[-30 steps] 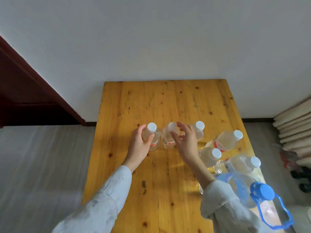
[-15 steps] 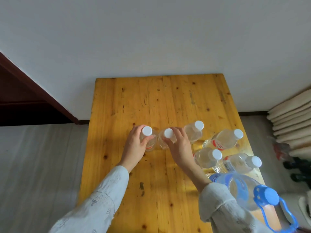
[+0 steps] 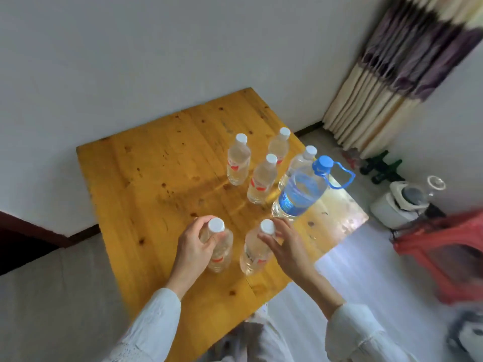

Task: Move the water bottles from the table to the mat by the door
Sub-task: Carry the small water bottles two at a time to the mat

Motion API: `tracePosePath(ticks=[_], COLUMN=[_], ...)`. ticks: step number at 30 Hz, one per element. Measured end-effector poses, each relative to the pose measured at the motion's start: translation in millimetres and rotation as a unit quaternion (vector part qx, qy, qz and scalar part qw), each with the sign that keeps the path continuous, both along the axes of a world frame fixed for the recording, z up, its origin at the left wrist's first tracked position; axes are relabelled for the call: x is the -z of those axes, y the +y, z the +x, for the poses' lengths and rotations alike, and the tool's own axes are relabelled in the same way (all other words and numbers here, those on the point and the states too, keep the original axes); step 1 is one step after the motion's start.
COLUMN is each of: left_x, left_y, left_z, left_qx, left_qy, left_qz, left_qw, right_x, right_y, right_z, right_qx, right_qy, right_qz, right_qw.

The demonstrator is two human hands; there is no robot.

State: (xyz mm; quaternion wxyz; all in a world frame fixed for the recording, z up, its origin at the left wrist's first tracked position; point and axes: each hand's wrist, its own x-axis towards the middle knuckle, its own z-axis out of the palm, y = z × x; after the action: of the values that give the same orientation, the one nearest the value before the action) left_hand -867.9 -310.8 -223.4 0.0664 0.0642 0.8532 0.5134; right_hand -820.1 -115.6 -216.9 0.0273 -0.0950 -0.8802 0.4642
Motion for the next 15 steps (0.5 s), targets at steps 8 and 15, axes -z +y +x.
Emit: tracePosePath(ticks=[8,15], left_x=[-30,-46], left_y=[79,179], left_z=[88,198], left_qx=[0.203,0.358], left_qy=[-0.008,-0.033], left_qz=[0.012,0.035], left_qw=[0.979,0.932], right_x=[-13,-28], right_y=[45,99], right_z=[160,315], right_qx=[0.204,0.382], right_qy=[0.036,0.077], right_qz=[-0.039,-0.046], right_qw=[0.978,0.92])
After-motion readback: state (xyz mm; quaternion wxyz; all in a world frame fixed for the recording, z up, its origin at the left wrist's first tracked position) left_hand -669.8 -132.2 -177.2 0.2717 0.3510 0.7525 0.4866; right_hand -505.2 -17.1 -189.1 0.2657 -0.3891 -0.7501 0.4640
